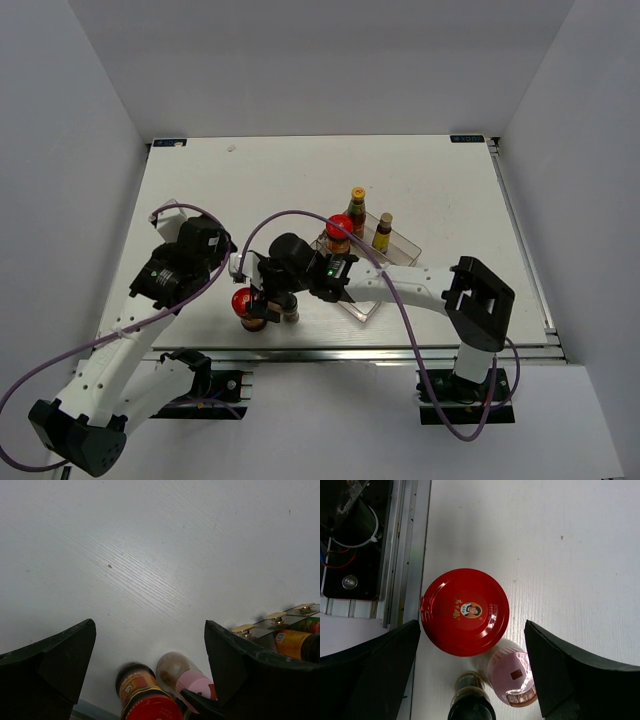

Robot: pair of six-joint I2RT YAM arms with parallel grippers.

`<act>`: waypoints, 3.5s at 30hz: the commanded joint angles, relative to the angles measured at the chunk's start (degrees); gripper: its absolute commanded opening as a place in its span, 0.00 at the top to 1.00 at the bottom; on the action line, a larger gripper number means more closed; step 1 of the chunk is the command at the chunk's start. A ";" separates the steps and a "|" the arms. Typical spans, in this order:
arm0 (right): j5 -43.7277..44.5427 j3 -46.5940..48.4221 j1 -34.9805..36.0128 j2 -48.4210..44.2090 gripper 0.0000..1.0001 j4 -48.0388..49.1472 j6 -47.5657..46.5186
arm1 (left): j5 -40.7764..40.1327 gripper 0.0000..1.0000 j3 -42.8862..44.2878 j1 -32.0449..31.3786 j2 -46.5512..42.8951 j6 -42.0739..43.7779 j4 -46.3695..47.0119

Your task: Organize the condiment bottles

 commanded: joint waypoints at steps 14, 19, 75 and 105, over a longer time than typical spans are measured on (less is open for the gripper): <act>1.57 5.45 2.90 4.41 0.25 2.87 1.85 | -0.10 0.02 -0.37 0.07 -1.24 0.27 0.09; 2.01 5.54 2.90 4.33 0.43 3.39 2.99 | -0.10 0.02 -0.63 0.07 -2.03 0.36 0.27; 42.27 -25.31 -21.97 -45.42 0.88 0.50 25.40 | 1.66 0.02 -0.63 0.07 0.25 1.77 2.03; 37.69 -34.80 -26.10 -36.55 0.72 11.31 26.10 | 6.14 0.02 -0.10 0.07 1.92 4.58 3.08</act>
